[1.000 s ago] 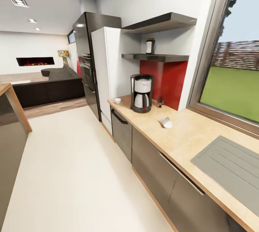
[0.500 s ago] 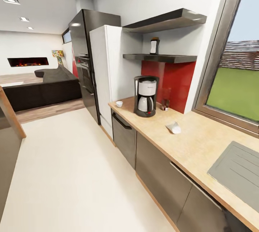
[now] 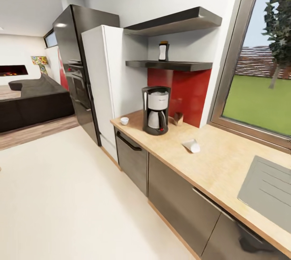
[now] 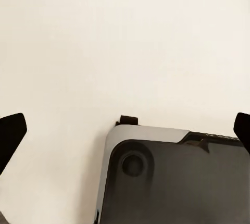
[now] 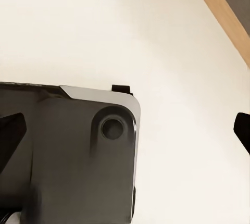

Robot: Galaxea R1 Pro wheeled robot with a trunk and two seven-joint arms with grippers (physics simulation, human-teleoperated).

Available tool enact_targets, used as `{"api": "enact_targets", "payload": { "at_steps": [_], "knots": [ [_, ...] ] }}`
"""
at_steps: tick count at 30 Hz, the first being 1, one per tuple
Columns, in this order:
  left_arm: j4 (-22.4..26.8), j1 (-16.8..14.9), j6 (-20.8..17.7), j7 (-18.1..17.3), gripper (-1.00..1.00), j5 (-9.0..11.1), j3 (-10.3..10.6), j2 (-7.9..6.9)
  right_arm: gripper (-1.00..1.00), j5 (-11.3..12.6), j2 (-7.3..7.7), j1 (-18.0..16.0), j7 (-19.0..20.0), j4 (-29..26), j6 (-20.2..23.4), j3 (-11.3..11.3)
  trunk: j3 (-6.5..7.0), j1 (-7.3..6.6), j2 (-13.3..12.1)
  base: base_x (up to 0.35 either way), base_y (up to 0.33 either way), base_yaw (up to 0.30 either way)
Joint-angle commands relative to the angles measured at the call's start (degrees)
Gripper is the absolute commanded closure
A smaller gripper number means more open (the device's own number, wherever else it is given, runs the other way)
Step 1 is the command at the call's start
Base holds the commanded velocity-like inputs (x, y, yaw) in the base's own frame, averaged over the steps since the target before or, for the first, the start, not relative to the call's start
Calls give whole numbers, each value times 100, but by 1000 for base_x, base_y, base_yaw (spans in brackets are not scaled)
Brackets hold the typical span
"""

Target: Set up a coffee station on the kitchen countertop: keep the coffee maker on the countertop, move the bottle of coffee from the kitchen shelf to the counter next to the coffee maker, place a paper coffee filter on top of the coffee maker, put the saucer next to the coffee maker with the coffee cup on the saucer, and place the electric kettle next to the coffee maker.

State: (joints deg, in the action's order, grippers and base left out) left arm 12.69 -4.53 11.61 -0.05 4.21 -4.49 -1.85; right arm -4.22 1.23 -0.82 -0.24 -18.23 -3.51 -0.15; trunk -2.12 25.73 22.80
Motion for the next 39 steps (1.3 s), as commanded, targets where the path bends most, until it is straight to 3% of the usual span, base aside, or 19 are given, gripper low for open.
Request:
{"api": "enact_targets", "payload": {
  "at_steps": [1,14,39],
  "knots": [
    [-4,-4,20,-4,-100,44,0,0,-100,-46,0,-6,-2,4,-13,-3,-13,6,12,232,247,-265],
    [-4,-2,18,15,-100,44,-8,0,-100,-44,0,-7,-3,4,-10,-3,-13,6,12,189,222,-265],
    [3,-4,25,32,-100,44,-8,0,-100,-44,0,-8,-2,5,-9,-3,-13,6,12,12,11,-265]
  ]
}}
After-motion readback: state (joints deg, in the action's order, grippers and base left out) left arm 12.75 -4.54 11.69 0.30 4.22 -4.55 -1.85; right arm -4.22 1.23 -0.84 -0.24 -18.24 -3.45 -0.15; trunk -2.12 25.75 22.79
